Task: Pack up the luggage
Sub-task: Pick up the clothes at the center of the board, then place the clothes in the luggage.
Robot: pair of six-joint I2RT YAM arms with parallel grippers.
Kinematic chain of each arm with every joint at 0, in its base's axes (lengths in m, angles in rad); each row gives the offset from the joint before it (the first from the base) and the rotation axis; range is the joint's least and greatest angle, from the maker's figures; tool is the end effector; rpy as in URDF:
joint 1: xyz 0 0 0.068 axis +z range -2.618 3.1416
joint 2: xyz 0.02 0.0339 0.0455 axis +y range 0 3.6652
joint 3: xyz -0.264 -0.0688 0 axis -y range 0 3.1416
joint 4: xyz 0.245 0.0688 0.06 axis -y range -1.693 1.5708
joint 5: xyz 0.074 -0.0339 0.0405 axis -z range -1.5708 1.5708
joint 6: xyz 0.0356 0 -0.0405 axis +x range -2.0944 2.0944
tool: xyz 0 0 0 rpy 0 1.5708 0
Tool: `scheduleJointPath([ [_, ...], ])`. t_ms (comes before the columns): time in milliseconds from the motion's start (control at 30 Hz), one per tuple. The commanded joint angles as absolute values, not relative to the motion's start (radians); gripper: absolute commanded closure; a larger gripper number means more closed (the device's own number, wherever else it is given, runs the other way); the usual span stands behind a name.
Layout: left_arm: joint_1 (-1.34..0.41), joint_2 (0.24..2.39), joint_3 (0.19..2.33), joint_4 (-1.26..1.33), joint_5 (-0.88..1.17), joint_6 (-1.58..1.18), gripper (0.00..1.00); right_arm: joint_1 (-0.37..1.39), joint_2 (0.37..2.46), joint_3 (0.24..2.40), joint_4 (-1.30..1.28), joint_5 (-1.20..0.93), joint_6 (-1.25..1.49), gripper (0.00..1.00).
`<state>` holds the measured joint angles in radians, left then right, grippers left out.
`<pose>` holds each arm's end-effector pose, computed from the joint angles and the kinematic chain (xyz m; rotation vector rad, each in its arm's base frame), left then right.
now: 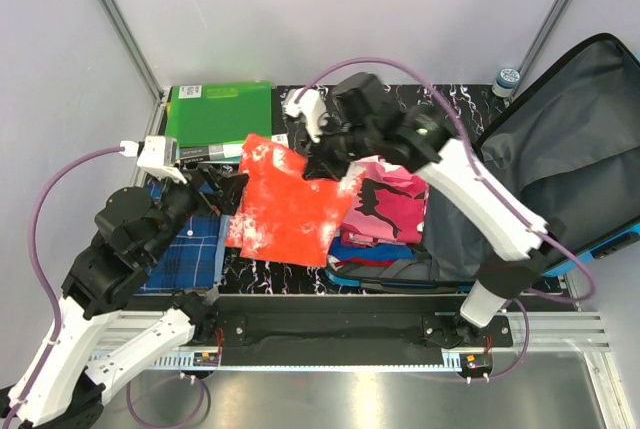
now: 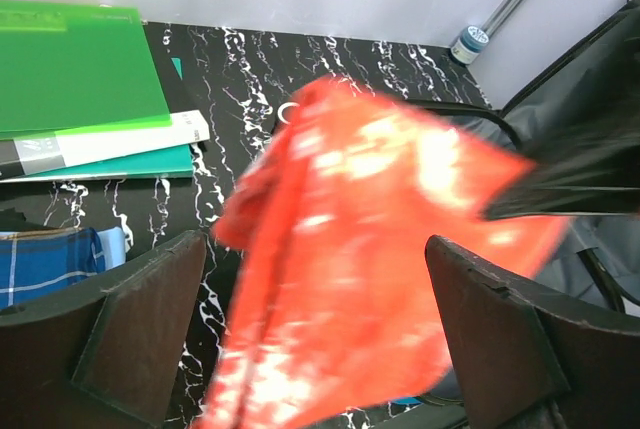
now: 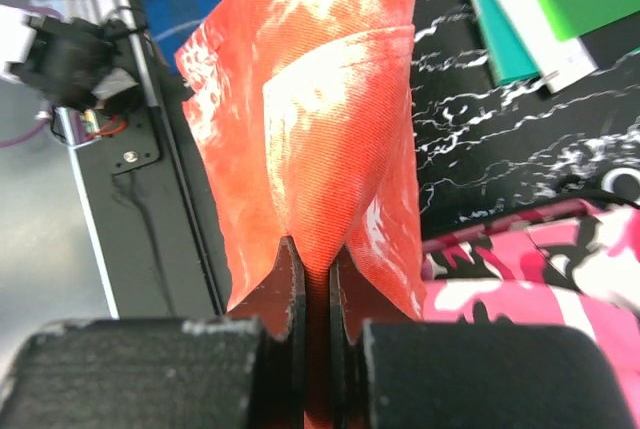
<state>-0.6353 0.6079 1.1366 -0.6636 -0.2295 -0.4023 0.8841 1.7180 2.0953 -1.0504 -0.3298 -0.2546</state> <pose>0.0791 -0.0482 0.4251 0.0281 1.7357 -0.5752 0.2121 0.2769 0.4536 -1.3889 1.8296 0.7037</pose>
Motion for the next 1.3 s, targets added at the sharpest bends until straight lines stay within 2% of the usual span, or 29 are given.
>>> scheduleJointPath([
  [0,-0.63,0.63,1.138,-0.65,-0.249,-0.379,0.02,0.887,1.533,2.178,-1.09,-0.315,-0.287,1.0],
  [267,-0.63,0.634,1.112,-0.647,-0.255,-0.399,0.02,0.885,1.483,2.338,-1.314,-0.143,-0.331,1.0],
  [400,-0.629,0.63,1.094,-0.641,-0.239,-0.413,0.02,0.885,1.401,2.257,-1.321,-0.034,-0.356,1.0],
  [667,-0.624,0.624,1.077,-0.637,-0.236,-0.408,0.02,0.885,1.287,2.091,-1.301,0.031,-0.387,1.0],
  [867,-0.623,0.621,1.048,-0.62,-0.224,-0.414,0.02,0.853,1.308,2.007,-1.286,0.006,-0.413,1.0],
  [1033,-0.618,0.617,1.034,-0.62,-0.222,-0.408,0.01,0.666,1.339,1.931,-1.221,-0.095,-0.451,1.0],
  [1267,-0.612,0.612,1.031,-0.618,-0.235,-0.396,0.01,0.554,1.388,1.859,-1.118,-0.206,-0.497,1.0],
])
